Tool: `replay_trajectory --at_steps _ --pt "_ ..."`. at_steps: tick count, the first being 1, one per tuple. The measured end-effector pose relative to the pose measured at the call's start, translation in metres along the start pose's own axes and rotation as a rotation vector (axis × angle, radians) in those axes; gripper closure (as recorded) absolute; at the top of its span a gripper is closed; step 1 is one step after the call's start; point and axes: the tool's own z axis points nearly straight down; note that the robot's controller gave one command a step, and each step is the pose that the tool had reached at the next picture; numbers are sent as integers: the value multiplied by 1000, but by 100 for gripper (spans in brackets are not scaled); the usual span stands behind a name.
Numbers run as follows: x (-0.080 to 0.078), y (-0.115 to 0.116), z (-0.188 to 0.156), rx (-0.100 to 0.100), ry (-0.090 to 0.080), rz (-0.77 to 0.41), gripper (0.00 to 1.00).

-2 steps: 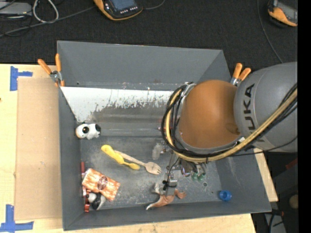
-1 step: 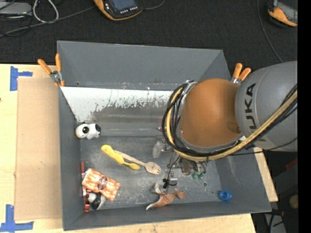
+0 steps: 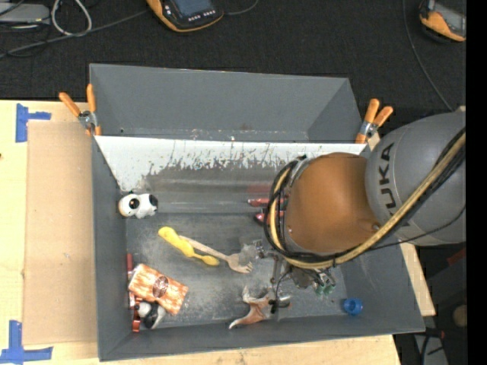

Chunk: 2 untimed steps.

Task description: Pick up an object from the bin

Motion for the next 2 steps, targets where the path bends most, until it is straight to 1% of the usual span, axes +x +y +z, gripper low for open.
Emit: replay_trajectory --at_steps 1,2 --pt "15 -28 4 0 4 -220 0" --pt "18 -21 19 -5 12 -538 0"
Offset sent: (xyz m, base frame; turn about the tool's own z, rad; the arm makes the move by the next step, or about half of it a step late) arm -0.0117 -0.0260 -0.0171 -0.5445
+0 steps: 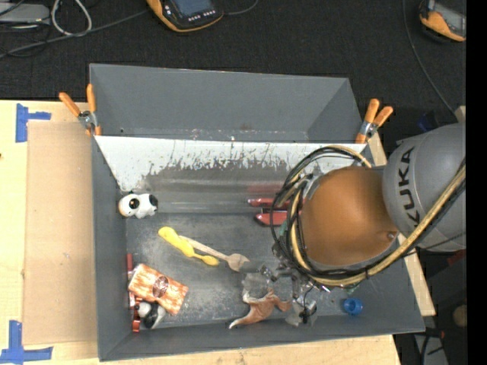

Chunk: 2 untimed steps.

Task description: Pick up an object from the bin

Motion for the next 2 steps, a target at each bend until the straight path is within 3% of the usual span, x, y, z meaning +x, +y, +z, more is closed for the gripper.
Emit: replay_trajectory --at_steps 1,2 --pt "-15 0 47 18 -24 -84 0" --pt "-17 9 47 15 -15 -170 100"
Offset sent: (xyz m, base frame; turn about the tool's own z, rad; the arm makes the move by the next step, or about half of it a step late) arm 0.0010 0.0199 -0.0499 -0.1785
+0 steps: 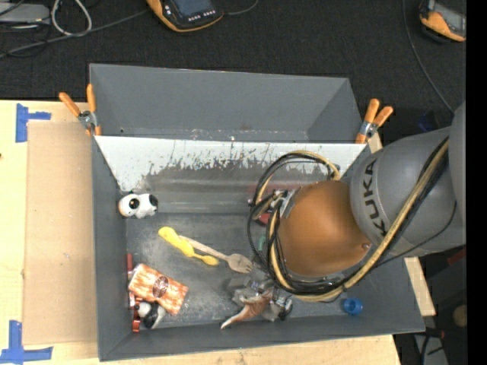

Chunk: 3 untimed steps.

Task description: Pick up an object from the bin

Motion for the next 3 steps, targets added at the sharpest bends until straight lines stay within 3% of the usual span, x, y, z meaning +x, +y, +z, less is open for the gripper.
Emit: replay_trajectory --at_steps 1,3 --pt "0 0 0 0 0 -1 100" --pt "0 3 -35 -7 4 5 100"
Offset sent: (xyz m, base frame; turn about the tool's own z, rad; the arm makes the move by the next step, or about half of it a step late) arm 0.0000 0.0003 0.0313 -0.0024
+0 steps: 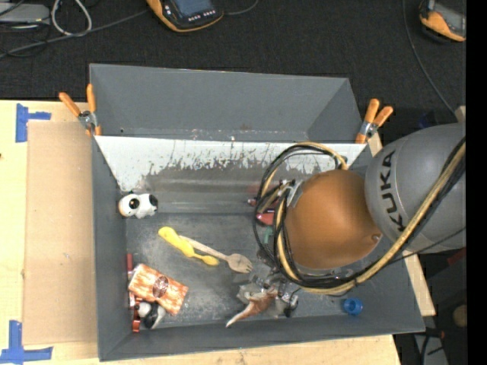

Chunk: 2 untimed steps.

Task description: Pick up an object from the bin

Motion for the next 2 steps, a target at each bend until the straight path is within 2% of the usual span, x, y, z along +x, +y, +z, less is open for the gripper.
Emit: replay_trajectory --at_steps 2 --pt "-1 1 -27 -2 0 8 100"
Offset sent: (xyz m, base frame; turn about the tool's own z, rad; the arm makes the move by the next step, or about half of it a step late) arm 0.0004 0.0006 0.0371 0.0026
